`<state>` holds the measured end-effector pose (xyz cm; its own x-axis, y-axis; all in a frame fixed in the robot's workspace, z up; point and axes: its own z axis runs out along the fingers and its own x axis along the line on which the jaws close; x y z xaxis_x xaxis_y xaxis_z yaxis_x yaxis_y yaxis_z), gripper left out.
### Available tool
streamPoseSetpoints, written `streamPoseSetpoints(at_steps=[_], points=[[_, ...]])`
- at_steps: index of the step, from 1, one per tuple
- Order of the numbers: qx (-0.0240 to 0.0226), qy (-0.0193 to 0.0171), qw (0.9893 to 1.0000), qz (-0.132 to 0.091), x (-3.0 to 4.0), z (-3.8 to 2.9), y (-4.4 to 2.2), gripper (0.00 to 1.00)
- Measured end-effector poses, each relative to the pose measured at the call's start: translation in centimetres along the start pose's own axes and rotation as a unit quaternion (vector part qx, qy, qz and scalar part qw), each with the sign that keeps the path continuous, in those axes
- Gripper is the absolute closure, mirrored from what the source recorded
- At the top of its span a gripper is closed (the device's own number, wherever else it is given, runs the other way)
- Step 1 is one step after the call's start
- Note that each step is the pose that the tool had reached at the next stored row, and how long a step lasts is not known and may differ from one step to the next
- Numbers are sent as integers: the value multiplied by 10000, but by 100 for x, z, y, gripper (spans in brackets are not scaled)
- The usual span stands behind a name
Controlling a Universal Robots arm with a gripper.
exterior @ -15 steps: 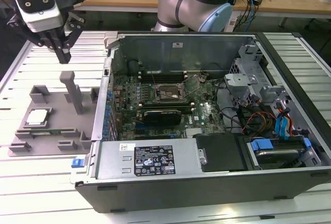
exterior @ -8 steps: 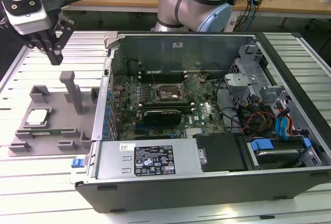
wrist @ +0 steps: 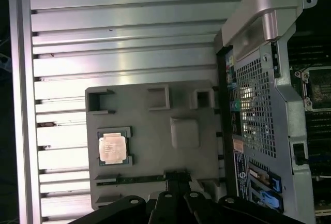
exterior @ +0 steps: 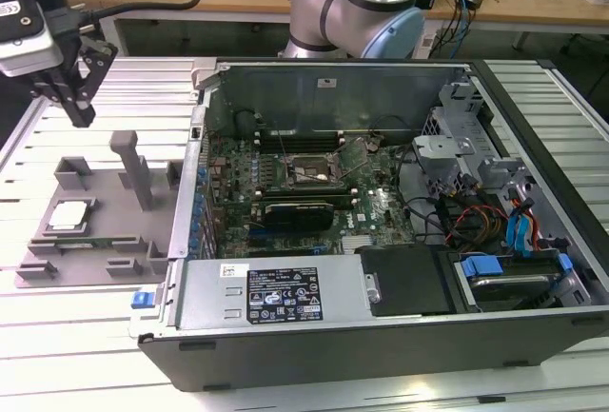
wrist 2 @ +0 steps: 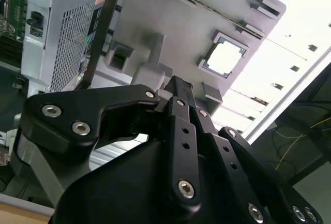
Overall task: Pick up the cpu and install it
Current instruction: 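Reach for the cpu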
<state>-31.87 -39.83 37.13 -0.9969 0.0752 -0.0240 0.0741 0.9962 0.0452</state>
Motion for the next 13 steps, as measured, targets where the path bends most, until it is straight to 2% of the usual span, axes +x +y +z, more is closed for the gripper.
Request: streamPoseSetpoints(at_steps=[13], points=[[0, 0, 10000, 1, 260, 89, -18, 89]])
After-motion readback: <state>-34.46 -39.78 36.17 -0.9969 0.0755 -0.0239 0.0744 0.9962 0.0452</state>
